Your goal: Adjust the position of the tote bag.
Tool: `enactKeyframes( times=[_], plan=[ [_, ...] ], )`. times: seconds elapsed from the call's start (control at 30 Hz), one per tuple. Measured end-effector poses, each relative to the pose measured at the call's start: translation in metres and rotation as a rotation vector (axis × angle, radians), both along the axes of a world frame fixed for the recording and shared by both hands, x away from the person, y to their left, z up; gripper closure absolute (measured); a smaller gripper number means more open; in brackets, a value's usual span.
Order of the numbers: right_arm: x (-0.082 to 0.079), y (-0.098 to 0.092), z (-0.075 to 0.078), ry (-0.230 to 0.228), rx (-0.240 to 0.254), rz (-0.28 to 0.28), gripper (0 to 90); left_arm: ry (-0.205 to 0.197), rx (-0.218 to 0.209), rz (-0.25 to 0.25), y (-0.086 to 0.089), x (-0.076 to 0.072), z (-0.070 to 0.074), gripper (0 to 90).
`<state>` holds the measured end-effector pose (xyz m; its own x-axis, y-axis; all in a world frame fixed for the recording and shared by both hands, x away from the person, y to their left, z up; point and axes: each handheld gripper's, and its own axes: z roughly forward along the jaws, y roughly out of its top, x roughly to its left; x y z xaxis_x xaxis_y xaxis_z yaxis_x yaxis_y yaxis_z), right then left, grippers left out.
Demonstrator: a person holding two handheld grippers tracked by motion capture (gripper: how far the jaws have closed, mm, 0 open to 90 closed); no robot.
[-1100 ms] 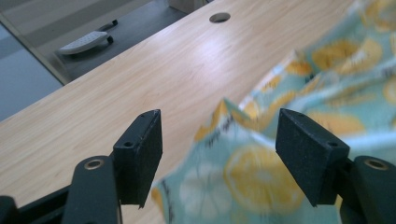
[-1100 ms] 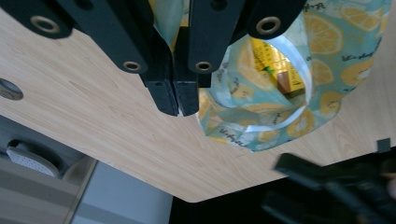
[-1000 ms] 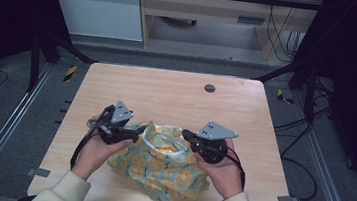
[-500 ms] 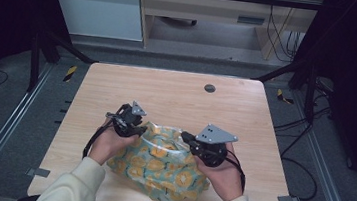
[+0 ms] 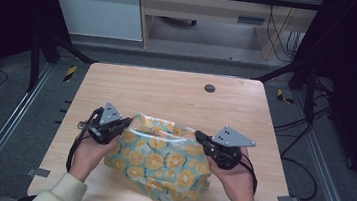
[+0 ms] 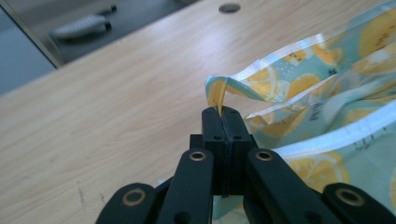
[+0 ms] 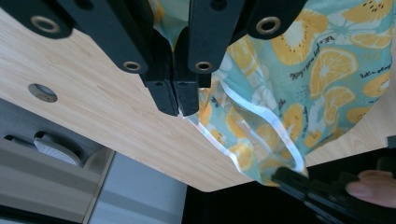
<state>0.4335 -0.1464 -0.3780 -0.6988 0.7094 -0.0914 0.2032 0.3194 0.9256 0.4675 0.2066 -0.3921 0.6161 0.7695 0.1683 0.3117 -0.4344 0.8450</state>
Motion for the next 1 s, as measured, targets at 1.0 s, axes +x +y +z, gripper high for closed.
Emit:
enactKeyframes(
  times=[1.0],
  plan=[
    [-0.044,-0.018,-0.069,0.141,0.008,0.025,88.2,0.129,0.045,-0.211,0.005,-0.068,-0.062,90.0]
  ],
)
